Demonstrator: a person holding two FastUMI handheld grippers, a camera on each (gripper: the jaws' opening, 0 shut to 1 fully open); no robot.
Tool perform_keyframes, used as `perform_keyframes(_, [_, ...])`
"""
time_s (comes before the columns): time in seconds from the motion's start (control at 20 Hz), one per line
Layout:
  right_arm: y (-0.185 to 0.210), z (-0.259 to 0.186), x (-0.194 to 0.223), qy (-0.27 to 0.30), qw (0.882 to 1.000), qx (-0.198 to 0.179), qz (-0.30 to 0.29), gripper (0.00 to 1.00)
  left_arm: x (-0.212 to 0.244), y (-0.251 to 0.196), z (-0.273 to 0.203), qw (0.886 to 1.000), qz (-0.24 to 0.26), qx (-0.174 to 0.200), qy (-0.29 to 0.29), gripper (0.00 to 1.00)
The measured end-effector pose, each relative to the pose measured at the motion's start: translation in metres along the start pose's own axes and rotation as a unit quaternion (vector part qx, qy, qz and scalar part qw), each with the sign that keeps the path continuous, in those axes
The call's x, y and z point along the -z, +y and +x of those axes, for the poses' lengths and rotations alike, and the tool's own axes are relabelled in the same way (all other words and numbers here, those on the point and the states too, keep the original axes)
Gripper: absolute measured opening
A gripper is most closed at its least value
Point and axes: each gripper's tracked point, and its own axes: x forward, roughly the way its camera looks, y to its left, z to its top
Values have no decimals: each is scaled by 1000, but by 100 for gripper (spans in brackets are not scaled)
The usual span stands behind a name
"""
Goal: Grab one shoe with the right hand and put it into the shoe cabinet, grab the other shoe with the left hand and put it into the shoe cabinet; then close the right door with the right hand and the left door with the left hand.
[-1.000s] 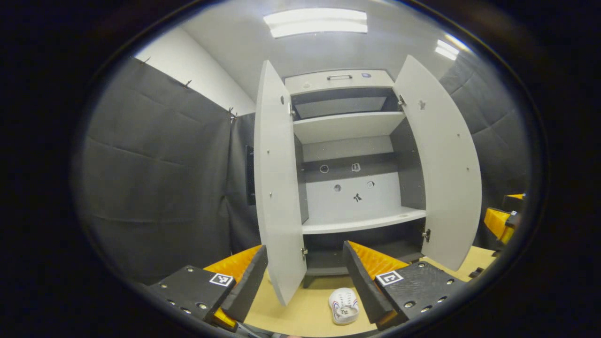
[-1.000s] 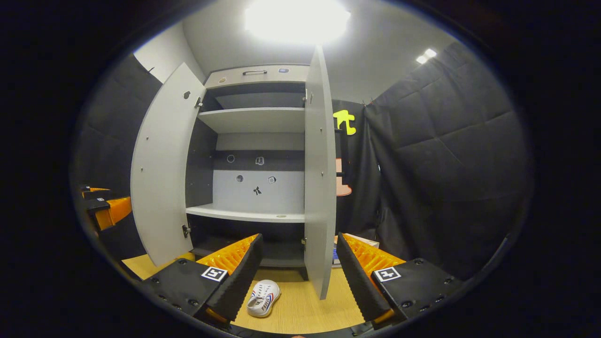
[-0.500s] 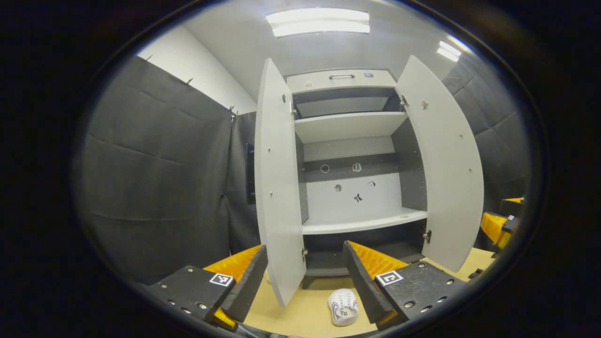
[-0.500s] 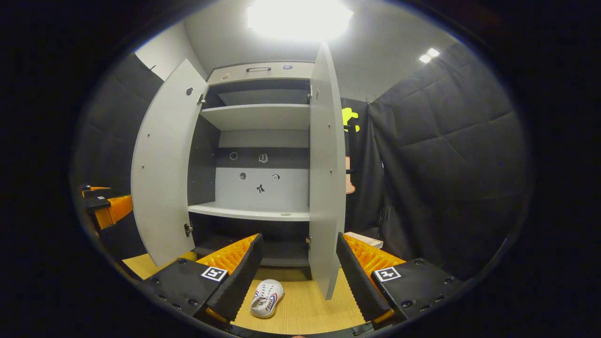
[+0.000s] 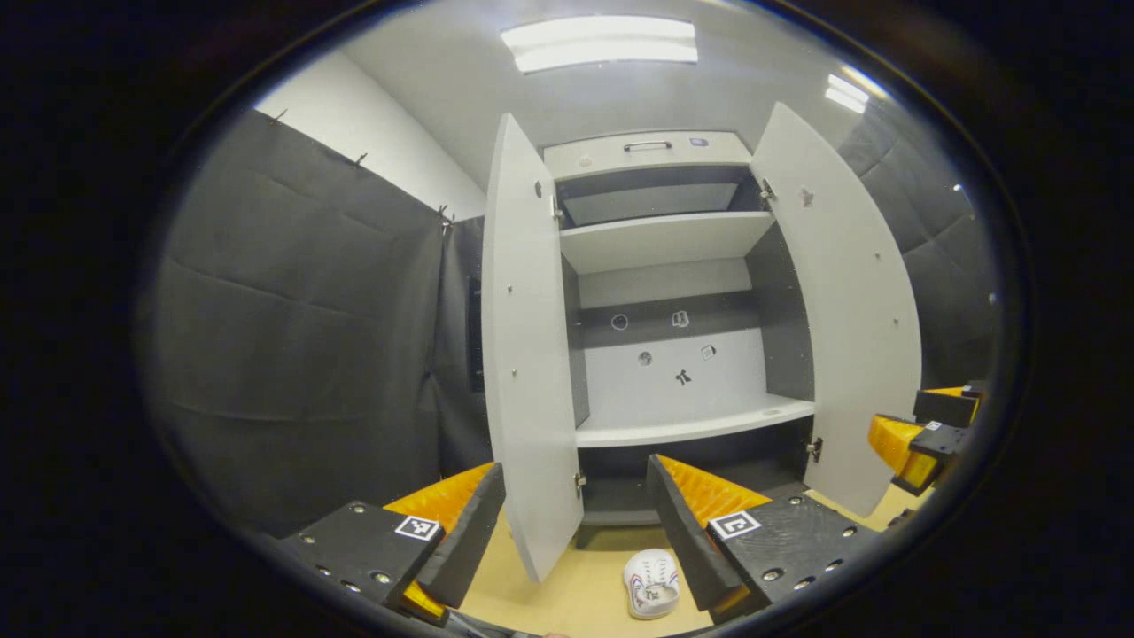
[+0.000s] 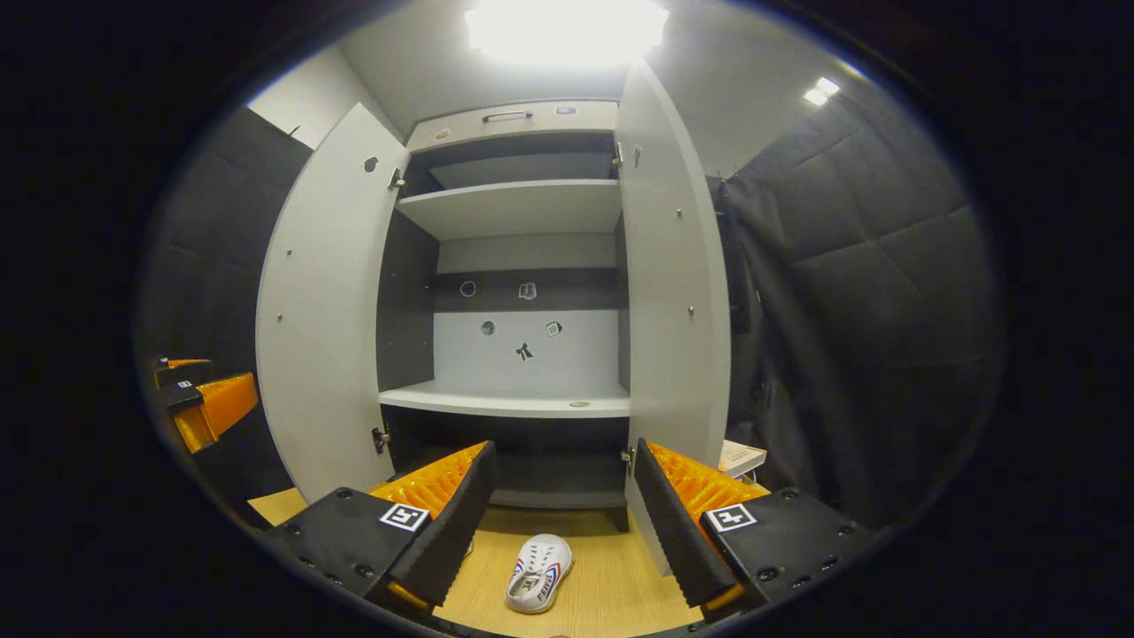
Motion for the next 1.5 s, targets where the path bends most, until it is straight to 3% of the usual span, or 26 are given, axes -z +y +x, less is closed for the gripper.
perform_keyframes(0.4, [34,58,44,70,995,-63,-14,97,0,4,1,999,9,-40,12,87])
perform_keyframes(0.45, [38,65,53,84,994,-72,-15,98,0,4,1,999,11,-46,13,93])
perform_keyframes(0.55, [45,78,71,105,990,-88,-17,97,0,4,-2,998,14,-57,12,89])
perform_keyframes(0.65, [49,92,93,136,986,-95,-27,98,8,-3,-14,998,12,-62,20,93])
perform_keyframes(0.8, [62,106,134,204,972,-114,-25,98,14,1,-14,997,13,-72,28,100])
perform_keyframes(0.85, [68,107,145,227,965,-127,-17,98,15,3,-13,997,14,-74,31,93])
perform_keyframes(1.05, [73,114,187,284,950,-129,-7,98,27,10,4,997,10,-71,38,87])
perform_keyframes(1.1, [73,114,198,298,946,-127,-11,98,30,11,9,997,8,-68,37,100])
perform_keyframes(1.5, [82,117,277,392,913,-114,-26,96,46,16,46,998,1,-48,45,100])
